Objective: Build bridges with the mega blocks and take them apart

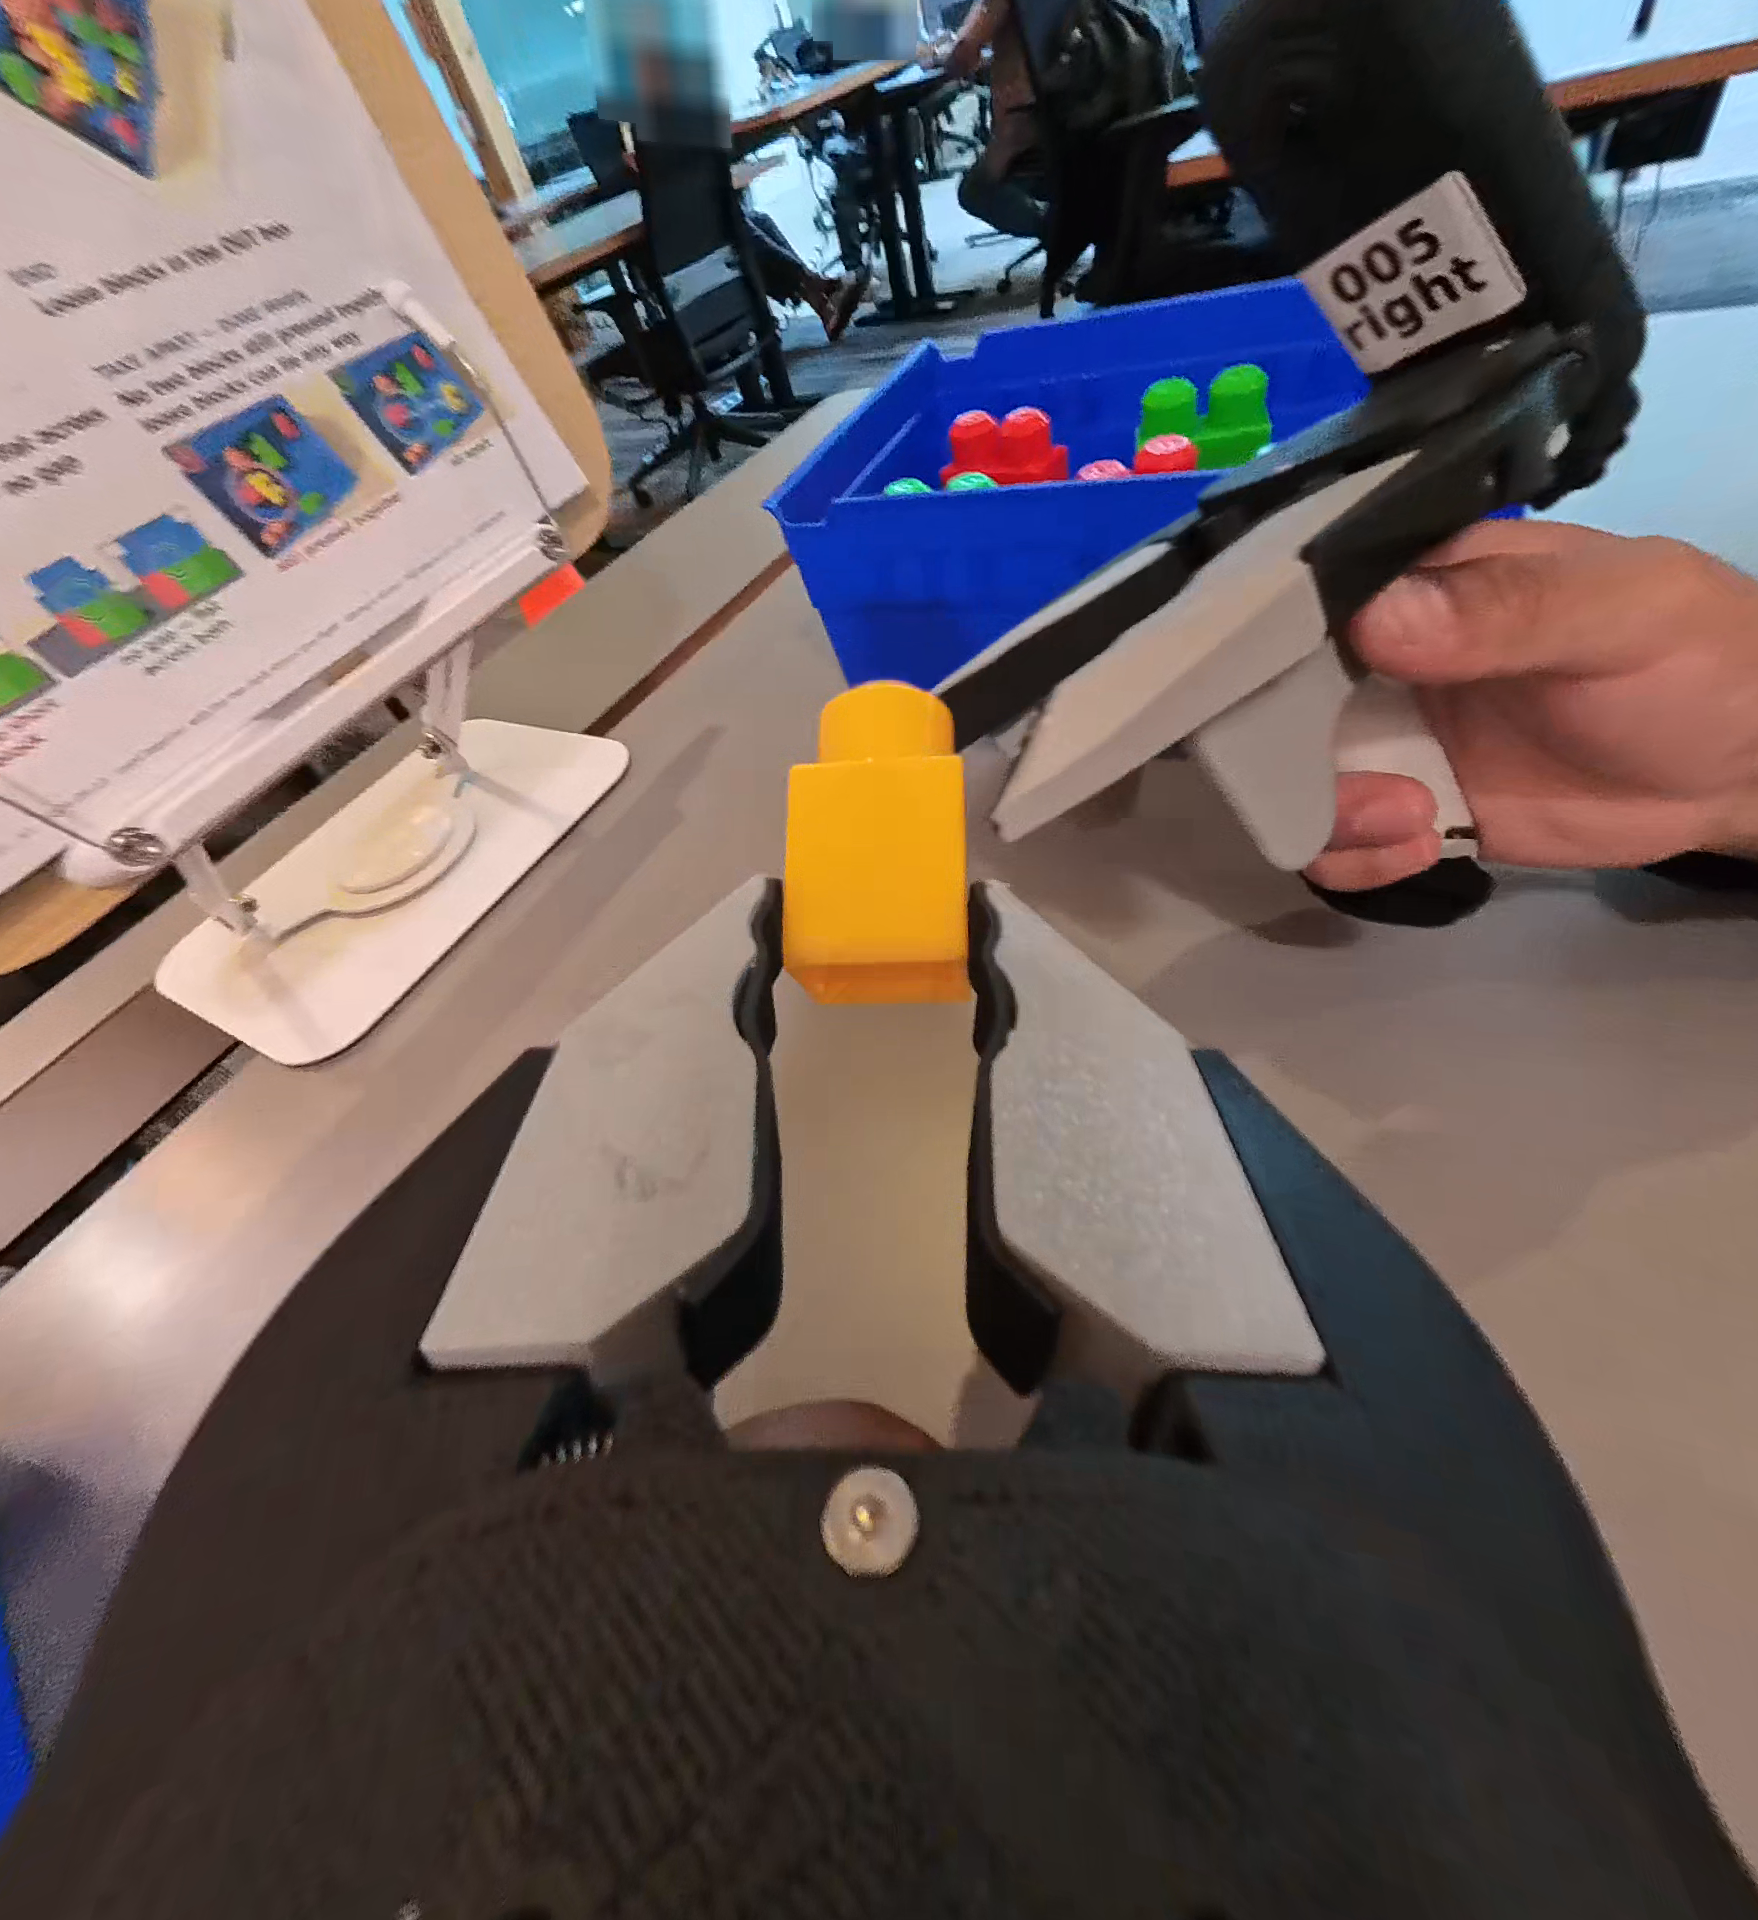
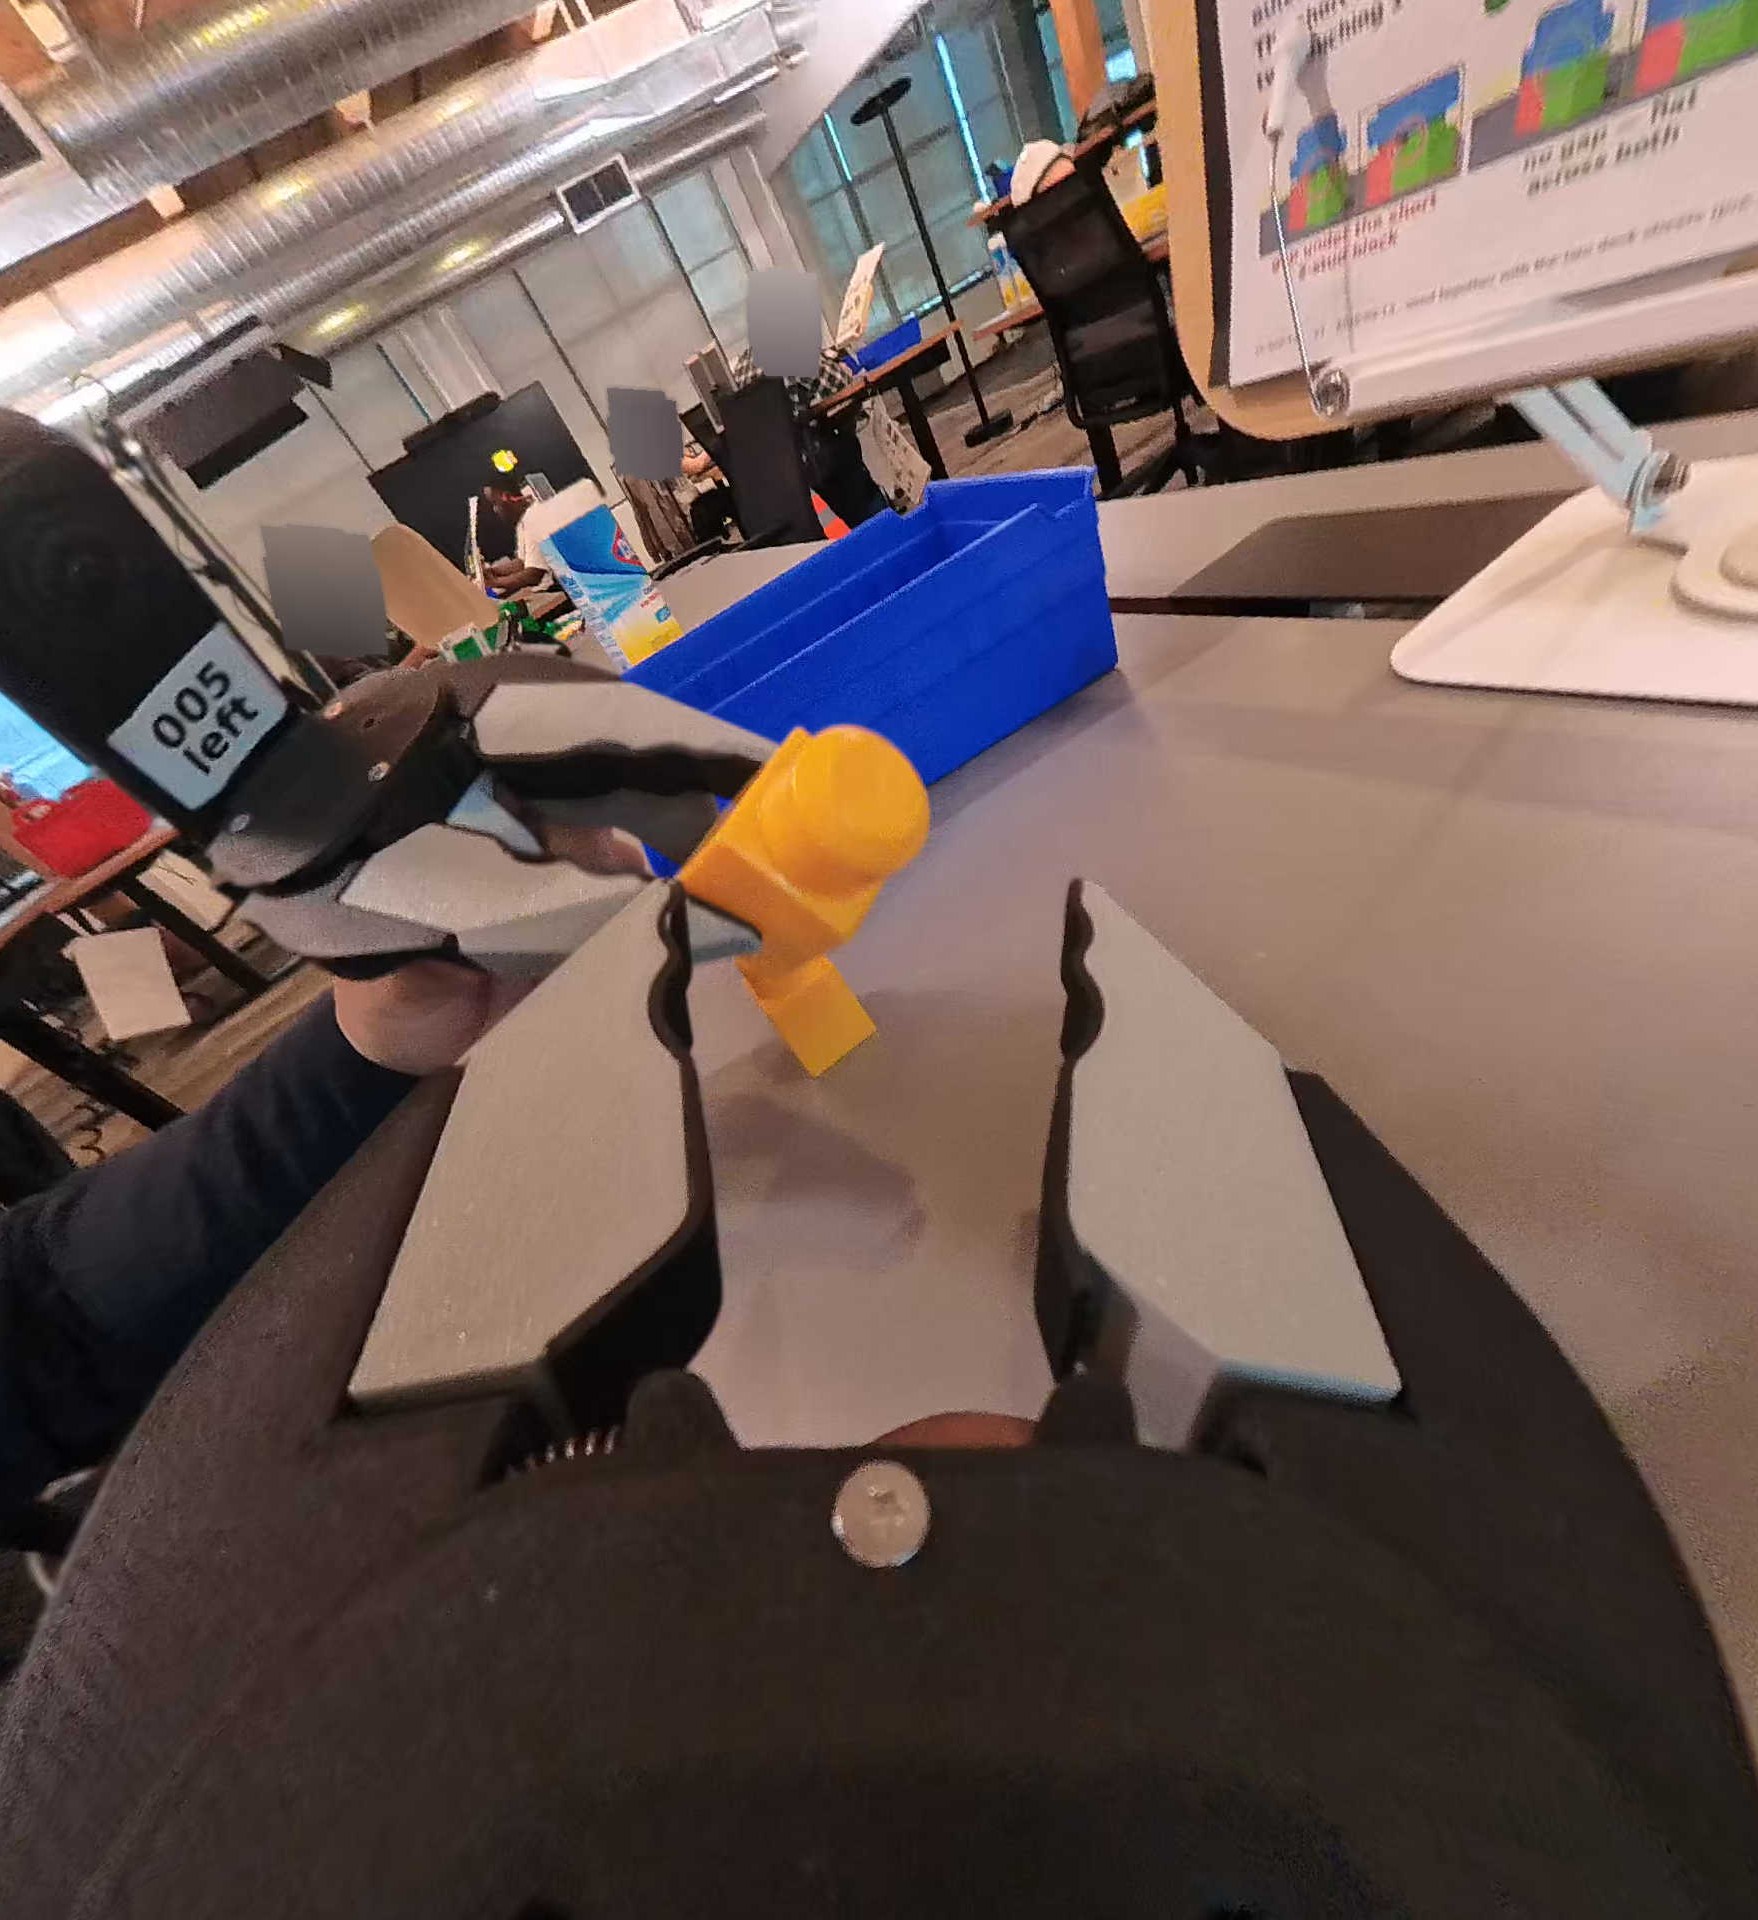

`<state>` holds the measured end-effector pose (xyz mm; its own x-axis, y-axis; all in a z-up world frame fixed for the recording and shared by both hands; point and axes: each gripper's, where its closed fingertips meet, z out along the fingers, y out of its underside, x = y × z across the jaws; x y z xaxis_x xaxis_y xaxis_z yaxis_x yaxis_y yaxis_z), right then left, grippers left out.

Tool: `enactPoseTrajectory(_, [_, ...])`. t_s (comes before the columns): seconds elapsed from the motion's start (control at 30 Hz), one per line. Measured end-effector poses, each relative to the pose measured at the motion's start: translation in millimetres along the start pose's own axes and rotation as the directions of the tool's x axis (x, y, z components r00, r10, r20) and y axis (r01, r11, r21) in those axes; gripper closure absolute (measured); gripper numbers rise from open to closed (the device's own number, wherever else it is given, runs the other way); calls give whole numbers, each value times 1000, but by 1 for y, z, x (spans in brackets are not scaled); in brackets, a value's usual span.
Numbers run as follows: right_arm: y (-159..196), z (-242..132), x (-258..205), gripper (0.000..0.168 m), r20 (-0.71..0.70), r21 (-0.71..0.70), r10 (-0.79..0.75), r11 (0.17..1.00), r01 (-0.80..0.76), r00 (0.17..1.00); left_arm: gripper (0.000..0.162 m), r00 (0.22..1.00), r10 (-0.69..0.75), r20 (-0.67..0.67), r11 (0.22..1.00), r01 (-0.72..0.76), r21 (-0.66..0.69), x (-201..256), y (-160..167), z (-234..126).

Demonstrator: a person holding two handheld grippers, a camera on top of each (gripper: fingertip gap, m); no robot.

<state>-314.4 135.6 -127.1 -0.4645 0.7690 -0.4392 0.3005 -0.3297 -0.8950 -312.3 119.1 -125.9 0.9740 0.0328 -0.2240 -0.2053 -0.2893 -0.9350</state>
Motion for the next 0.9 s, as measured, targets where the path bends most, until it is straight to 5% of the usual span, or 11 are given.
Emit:
enactPoseTrajectory(0.37, [11, 6, 0, 130, 40, -35, 86, 996, -84, 996, 128, 998, 60, 5, 991, -59, -119, 11, 22, 14])
enactPoseTrajectory(0.6, [26, 0, 33, 138, -232, -236, -287, 944, 232, 930, 116, 994, -101, 30, 965, 105, -240, -17, 50, 5])
enactPoseTrajectory(0.9, [72, 1, 61, 137, -278, -509, -422, 826, 240, 863, 115, 983, -159, 93, 949, 178, -261, -44, 66, -3])
